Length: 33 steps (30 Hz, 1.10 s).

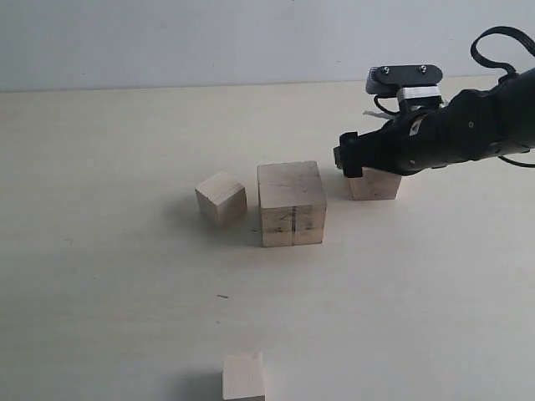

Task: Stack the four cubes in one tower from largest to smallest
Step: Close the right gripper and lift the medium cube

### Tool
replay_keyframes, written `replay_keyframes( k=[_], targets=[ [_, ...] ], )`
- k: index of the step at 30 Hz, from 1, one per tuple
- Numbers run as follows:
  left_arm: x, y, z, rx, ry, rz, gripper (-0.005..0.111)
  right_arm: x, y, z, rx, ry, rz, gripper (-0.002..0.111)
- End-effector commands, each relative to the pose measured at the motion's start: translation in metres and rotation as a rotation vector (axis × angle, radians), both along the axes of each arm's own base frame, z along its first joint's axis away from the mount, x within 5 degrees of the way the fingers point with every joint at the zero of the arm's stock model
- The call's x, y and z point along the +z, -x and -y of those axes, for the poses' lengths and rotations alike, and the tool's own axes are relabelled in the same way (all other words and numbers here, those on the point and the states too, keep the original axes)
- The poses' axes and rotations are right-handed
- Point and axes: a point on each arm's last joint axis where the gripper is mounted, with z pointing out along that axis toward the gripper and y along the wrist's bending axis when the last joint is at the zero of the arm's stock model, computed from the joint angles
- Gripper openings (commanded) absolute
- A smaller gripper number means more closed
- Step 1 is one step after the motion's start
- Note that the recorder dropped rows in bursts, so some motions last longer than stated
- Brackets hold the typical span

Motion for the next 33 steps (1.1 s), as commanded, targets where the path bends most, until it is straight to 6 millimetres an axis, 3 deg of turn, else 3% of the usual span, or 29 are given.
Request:
replay_keyframes(
  k=[1,9,15,19,23,24,29,33],
  targets=[
    [0.001,0.001,0.0,-0.005,0.003,0.008,0.0,-0.006,-0.002,-0.001,0.006,0.007,-0.01,0.087],
    [0.001,0.001,0.0,-0.005,0.003,0.008,0.0,-0.005,-0.001,0.0,0.006,0.007,-0.015,0.079],
    [0.001,0.001,0.0,-0.005,0.003,0.008,0.0,-0.006,-0.001,0.0,0.005,0.007,-0.026,0.054],
    [0.001,0.001,0.0,-0.005,0.003,0.008,0.0,-0.002,0.003,0.0,0.008,0.01,-0.059,0.049],
    [0.001,0.001,0.0,-0.005,0.003,0.008,0.0,0.026,0.007,0.0,0.01,-0.001,-0.011,0.049],
    [0.001,0.001,0.0,-0.005,0.003,0.008,0.0,0.049,0.012,0.001,0.011,-0.01,0.031,0.049],
    [0.001,0.001,0.0,-0.005,0.003,0.008,0.0,0.108,0.037,0.004,-0.006,-0.068,0.092,0.049],
    [0.001,0.001,0.0,-0.005,0.003,0.008,0.0,0.135,0.048,0.005,-0.02,-0.115,0.16,0.05]
  ],
)
